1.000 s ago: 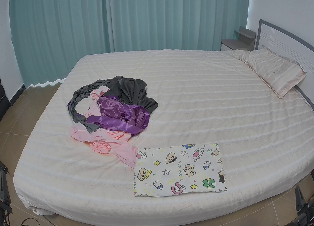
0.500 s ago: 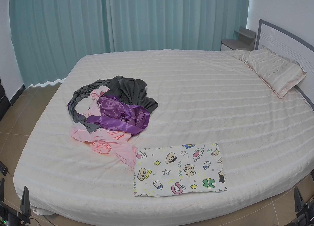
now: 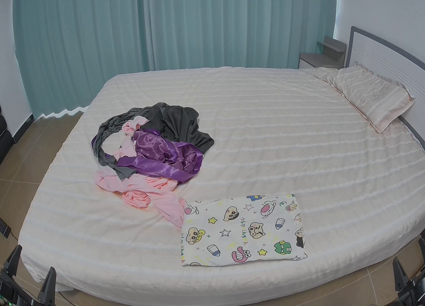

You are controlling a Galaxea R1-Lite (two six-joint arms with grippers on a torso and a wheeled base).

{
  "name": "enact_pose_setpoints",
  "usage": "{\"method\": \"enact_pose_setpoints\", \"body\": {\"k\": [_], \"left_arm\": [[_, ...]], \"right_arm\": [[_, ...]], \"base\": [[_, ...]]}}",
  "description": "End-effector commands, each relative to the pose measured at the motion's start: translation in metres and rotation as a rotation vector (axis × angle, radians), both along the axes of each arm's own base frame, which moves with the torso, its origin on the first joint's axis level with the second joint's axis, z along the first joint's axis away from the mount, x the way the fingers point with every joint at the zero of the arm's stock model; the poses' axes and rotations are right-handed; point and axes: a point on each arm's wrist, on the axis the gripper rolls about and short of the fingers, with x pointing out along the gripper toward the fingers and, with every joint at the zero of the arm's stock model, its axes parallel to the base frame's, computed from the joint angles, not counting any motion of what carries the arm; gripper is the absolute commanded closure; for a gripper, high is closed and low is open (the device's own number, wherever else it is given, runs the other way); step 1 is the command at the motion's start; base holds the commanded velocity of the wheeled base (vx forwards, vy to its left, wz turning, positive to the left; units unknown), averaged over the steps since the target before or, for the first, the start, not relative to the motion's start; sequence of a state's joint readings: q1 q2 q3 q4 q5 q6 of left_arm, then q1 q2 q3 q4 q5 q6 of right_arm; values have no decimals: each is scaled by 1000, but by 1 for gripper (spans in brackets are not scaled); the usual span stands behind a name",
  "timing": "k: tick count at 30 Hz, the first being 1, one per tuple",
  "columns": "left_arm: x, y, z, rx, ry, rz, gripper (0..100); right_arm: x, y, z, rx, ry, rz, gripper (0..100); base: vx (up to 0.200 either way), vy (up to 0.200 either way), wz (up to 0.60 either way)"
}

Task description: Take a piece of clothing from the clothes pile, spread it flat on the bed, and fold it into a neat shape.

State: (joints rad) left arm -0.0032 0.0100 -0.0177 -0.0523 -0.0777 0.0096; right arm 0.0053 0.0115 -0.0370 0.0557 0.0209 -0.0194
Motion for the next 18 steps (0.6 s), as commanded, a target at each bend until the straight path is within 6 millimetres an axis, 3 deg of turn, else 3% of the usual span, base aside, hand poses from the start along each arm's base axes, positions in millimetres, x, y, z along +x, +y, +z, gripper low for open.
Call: {"method": "enact_pose_setpoints", "body": {"k": [1, 11, 18], "left_arm": [[0, 0, -5, 29, 7, -10, 0], [1, 3, -11, -4, 65, 124, 0], [1, 3, -10, -4, 60, 121, 0]], "right_arm": [[1, -1, -5, 11, 2, -25, 0], [2, -1, -4, 13, -32, -31, 0], [2, -1, -5, 24, -30, -25, 0]], "base": [[0, 0, 0], [0, 0, 0], [0, 0, 0]]}}
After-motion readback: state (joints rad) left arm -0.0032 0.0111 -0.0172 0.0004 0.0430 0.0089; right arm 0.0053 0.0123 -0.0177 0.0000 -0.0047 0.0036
